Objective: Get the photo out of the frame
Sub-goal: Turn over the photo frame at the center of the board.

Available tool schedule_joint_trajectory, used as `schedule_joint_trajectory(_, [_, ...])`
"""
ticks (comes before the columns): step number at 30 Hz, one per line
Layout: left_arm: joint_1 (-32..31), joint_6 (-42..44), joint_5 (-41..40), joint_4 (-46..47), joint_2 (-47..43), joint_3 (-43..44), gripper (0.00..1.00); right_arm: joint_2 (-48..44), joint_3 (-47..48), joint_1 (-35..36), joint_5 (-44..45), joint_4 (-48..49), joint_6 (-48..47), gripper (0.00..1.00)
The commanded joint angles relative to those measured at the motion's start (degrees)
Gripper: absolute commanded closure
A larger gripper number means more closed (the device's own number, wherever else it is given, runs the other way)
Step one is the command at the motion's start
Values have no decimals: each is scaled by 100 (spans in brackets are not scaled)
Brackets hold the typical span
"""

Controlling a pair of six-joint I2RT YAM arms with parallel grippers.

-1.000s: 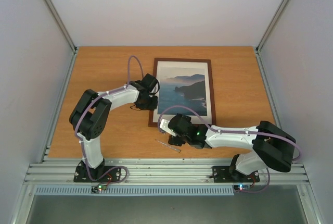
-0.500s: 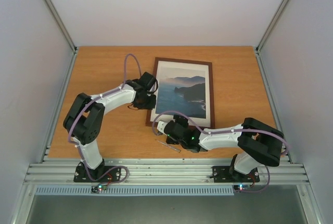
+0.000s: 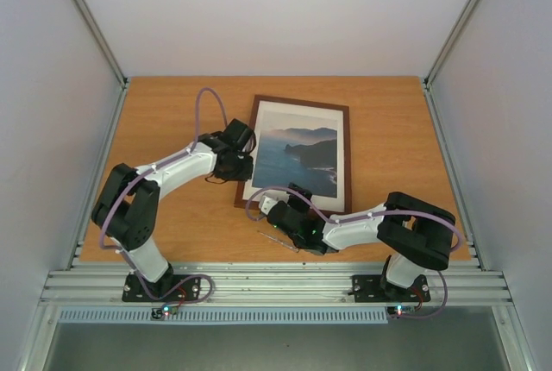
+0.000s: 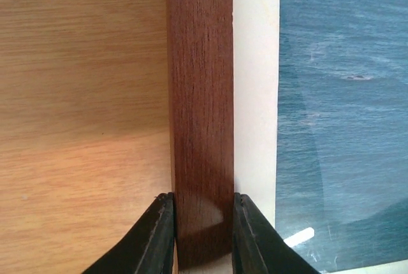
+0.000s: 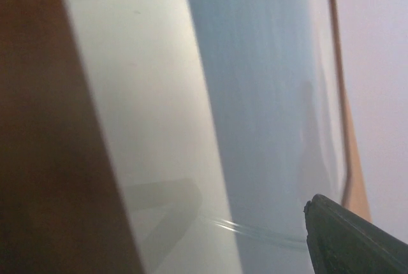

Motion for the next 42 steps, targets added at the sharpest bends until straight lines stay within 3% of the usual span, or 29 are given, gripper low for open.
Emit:
schedule_joint_trajectory(1, [48, -160, 72, 245, -367, -104, 100, 142, 26, 60, 610, 585, -77, 14])
schedule_joint_trajectory(14, [379, -884, 518, 1043, -1135, -1197, 100, 78, 80, 60, 739, 789, -29, 37])
schedule_joint_trajectory(21, [494, -1347, 629, 1353, -1656, -1636, 100, -350, 85, 60, 663, 649, -49, 71])
schedule_joint_trajectory(24, [533, -1469, 545, 1380, -1852, -1728, 98, -478, 77, 60, 650, 676, -162, 74])
schedule_joint_trajectory(34, [614, -1470, -95, 792, -2976, -1588, 67, -1097, 157, 60, 465, 585, -323, 89])
schedule_joint_trajectory(36, [615, -1371, -383, 628, -3329, -1520, 57, -1294, 208, 60, 378, 511, -325, 94])
schedule_joint_trajectory(40, [619, -1070, -1043, 102, -3974, -1219, 30, -1626, 323, 60, 204, 409, -313, 99])
schedule_joint_trajectory(42, [617, -894, -1425, -183, -4244, -1043, 25, -1793, 384, 61, 125, 462, -336, 99])
